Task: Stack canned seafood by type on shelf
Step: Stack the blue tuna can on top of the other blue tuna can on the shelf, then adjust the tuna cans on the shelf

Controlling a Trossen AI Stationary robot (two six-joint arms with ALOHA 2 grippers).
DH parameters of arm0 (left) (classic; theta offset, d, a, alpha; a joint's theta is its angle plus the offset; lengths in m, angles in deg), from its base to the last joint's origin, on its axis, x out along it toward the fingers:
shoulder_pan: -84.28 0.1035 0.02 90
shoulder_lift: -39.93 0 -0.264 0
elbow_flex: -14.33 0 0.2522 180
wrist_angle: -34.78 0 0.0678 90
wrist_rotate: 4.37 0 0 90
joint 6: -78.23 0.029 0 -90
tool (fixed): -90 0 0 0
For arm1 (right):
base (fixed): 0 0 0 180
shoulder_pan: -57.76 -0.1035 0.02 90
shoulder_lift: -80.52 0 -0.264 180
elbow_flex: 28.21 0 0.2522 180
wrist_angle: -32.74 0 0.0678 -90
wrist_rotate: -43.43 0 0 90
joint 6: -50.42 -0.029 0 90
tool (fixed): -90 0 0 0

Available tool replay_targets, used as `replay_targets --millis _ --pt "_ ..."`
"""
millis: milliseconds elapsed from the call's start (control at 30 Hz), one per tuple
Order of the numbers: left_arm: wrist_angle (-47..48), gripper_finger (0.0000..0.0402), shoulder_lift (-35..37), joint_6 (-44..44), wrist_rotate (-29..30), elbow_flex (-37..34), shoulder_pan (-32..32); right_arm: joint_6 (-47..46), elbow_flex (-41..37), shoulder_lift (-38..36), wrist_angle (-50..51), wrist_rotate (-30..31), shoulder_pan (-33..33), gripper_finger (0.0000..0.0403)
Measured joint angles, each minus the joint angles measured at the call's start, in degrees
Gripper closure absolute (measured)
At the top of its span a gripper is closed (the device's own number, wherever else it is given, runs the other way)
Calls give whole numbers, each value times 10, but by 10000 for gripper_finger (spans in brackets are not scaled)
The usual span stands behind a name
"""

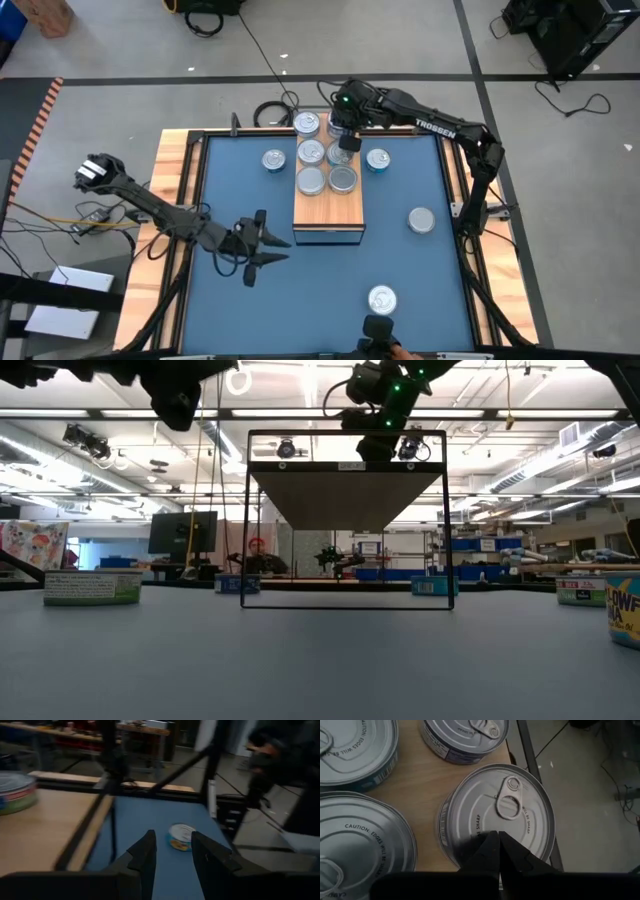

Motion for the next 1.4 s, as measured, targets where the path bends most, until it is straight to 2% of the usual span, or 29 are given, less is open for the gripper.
replay_targets --millis 167,267,367,500,700,900,1033,1233,1400 --pt "18 288 1 -20 12 0 47 1 0 -1 -6 16 1 396" --pt "34 315 14 -17 10 0 85 6 -3 -10 -10 34 -8 396" --pt "66 351 37 28 9 0 132 13 -2 -31 -22 34 -18 400" --pt "100 393 75 58 -4 0 215 5 -2 -51 -25 26 -30 400" --pt "141 395 88 56 -70 0 367 -3 -1 -66 -30 4 -43 402" --pt "127 396 58 56 -152 0 512 -4 -1 -65 -43 2 -51 402" --pt "128 396 9 50 -215 12 593 -3 -1 -65 -61 2 -52 402" --pt "126 397 -89 61 -243 74 657 -2 -1 -65 -63 3 -52 402" --pt "125 397 -153 77 -264 134 672 -2 -1 -65 -61 5 -52 402"
